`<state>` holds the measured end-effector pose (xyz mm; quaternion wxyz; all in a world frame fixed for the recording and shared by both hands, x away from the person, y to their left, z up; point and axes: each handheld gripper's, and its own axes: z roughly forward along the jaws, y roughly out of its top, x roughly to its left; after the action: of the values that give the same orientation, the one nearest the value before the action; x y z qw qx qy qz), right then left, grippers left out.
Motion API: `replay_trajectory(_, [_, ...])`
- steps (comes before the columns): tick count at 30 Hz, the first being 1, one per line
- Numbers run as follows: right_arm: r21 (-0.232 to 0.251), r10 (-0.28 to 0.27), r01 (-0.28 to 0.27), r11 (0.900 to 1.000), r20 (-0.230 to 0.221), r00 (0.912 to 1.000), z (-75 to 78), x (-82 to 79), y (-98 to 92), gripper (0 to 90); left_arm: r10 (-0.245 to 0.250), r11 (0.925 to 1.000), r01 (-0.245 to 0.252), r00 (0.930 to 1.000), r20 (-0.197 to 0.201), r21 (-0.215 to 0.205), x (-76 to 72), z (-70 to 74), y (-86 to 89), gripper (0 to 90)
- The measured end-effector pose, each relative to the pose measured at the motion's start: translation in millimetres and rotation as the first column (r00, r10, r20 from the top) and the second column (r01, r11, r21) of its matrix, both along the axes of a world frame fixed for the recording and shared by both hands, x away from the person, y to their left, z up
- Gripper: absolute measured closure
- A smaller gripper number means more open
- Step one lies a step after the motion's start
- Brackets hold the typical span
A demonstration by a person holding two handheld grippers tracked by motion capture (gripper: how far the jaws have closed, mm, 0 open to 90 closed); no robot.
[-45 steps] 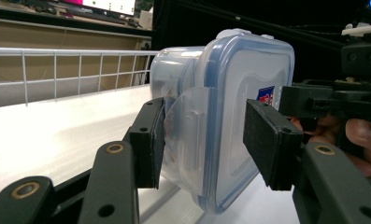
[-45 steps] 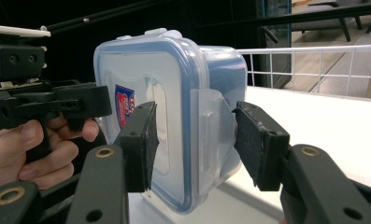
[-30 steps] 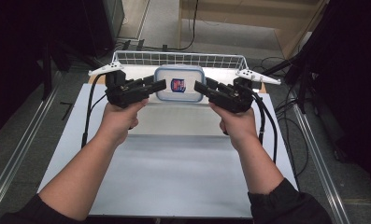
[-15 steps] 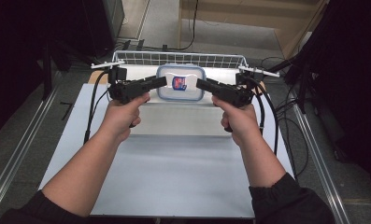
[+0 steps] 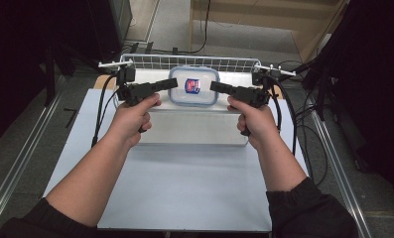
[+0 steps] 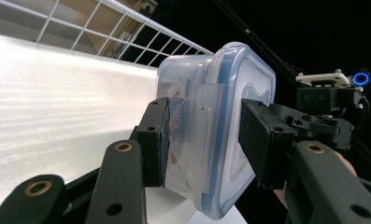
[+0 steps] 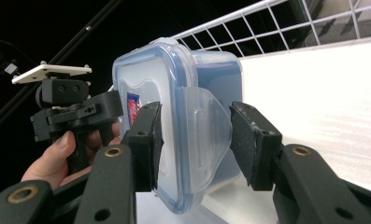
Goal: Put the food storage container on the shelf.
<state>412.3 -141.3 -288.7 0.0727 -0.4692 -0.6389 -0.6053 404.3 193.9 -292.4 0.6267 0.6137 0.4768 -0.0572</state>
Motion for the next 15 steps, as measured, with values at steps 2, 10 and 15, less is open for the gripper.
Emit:
replay_trajectory(2, [0.003,0.003,-0.003,1.000,-0.010,0.9999,-0.1,0.8,-0.1,56.1,0.004,1.0000,-0.004,1.0000,-0.003,-0.001,0.4,-0.1,0.3,55.1])
replay_trajectory(10, [0.030,0.011,-0.009,1.000,-0.058,0.9982,-3.8,9.4,0.5,56.1,0.035,0.9987,-0.036,0.9990,-0.029,-0.035,5.1,-2.1,1.5,55.8])
replay_trajectory(15, [0.043,-0.008,0.011,0.999,-0.077,0.9970,-7.1,14.2,1.4,54.6,0.050,0.9983,-0.051,0.9982,-0.033,-0.029,5.6,-2.4,-0.4,55.7])
